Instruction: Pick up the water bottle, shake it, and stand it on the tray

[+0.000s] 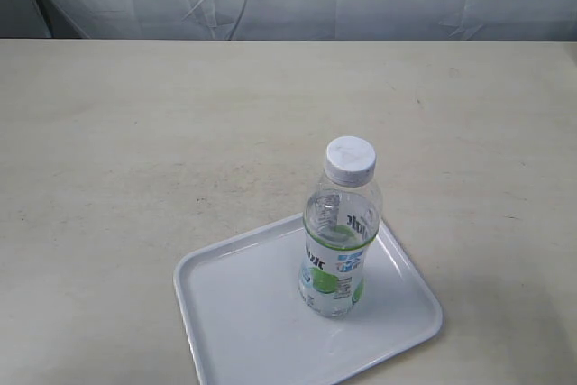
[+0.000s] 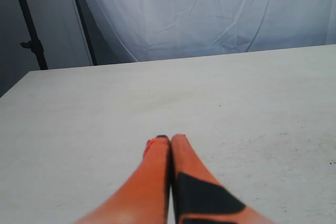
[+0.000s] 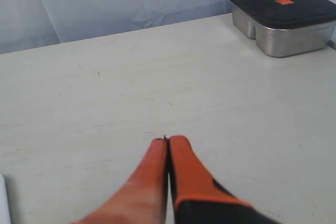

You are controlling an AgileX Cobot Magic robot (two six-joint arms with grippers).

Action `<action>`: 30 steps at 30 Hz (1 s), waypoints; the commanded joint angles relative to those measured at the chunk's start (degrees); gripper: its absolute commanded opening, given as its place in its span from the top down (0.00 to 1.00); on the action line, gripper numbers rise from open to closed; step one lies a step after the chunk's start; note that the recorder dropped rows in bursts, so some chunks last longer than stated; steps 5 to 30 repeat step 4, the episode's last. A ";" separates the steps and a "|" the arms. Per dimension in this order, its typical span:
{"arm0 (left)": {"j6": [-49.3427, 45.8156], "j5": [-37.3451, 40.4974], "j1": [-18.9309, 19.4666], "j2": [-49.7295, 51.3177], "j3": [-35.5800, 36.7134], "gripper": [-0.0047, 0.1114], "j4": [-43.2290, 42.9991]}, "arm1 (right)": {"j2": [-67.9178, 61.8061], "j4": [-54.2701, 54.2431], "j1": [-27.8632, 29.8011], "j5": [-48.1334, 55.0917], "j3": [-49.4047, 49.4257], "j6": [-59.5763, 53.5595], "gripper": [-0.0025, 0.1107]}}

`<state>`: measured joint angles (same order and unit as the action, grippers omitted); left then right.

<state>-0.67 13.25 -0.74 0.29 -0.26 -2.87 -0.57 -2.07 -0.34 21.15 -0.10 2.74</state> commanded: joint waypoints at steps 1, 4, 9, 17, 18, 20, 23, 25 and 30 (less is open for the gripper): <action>0.21 -0.37 0.10 -0.29 0.26 0.96 -0.06 | 0.30 0.03 0.34 -0.78 0.10 -0.08 0.95; 0.21 -0.37 0.10 -0.29 0.26 0.96 -0.06 | 0.30 0.03 0.34 -0.78 0.10 -0.08 0.95; 0.21 -0.37 0.10 -0.29 0.26 0.96 -0.06 | 0.30 0.03 0.34 -0.78 0.10 -0.08 0.95; 0.21 -0.37 0.10 -0.29 0.26 0.96 -0.06 | 0.30 0.03 0.34 -0.78 0.10 -0.08 0.95; 0.21 -0.37 0.10 -0.29 0.26 0.96 -0.06 | 0.30 0.03 0.34 -0.78 0.10 -0.08 0.95; 0.21 -0.37 0.10 -0.29 0.26 0.96 -0.06 | 0.30 0.03 0.34 -0.78 0.10 -0.08 0.95; 0.21 -0.37 0.10 -0.29 0.26 0.96 -0.06 | 0.30 0.03 0.34 -0.78 0.10 -0.08 0.95; 0.21 -0.37 0.10 -0.29 0.26 0.96 -0.06 | 0.30 0.03 0.34 -0.78 0.10 -0.08 0.95; 0.21 -0.37 0.10 -0.29 0.26 0.96 -0.06 | 0.30 0.03 0.34 -0.78 0.10 -0.08 0.95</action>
